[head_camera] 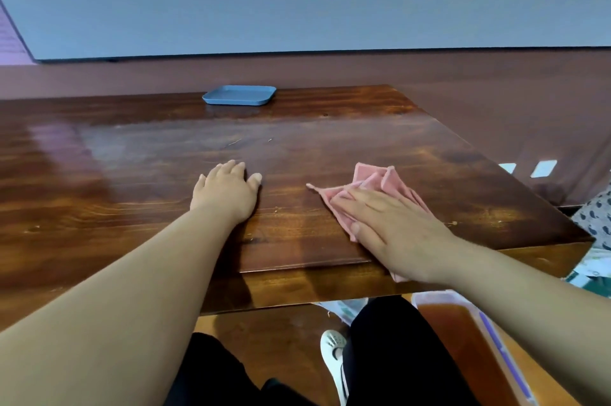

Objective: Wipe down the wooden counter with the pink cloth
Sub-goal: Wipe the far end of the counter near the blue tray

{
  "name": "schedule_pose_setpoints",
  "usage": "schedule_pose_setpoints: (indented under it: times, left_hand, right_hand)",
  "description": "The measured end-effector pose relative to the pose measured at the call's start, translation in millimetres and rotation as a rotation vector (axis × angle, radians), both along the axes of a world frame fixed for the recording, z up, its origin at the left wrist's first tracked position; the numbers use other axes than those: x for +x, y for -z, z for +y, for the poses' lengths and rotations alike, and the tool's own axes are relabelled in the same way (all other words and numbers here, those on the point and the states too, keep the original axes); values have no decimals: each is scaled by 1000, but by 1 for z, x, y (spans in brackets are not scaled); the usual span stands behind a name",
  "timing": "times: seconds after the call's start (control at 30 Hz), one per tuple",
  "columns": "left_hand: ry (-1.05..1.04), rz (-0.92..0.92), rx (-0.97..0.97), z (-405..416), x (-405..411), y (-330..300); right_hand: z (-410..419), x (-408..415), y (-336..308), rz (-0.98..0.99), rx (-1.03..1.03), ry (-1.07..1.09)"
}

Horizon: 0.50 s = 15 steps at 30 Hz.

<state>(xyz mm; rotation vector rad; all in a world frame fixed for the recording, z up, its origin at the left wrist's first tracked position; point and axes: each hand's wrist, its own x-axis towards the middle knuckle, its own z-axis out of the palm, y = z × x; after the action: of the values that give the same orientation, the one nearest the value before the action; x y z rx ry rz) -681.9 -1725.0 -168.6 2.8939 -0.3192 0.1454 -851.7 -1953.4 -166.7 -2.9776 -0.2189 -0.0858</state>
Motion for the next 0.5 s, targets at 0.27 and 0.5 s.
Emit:
schedule_pose_setpoints:
  times: [0.27,0.5]
  left_hand:
    - [-2,-18,14,0,-4,3]
    - [-22,-10,33,-2,-4,7]
  right_hand:
    - [13,33,-16,34,-12,132]
    - [20,3,-4,41,3,-126]
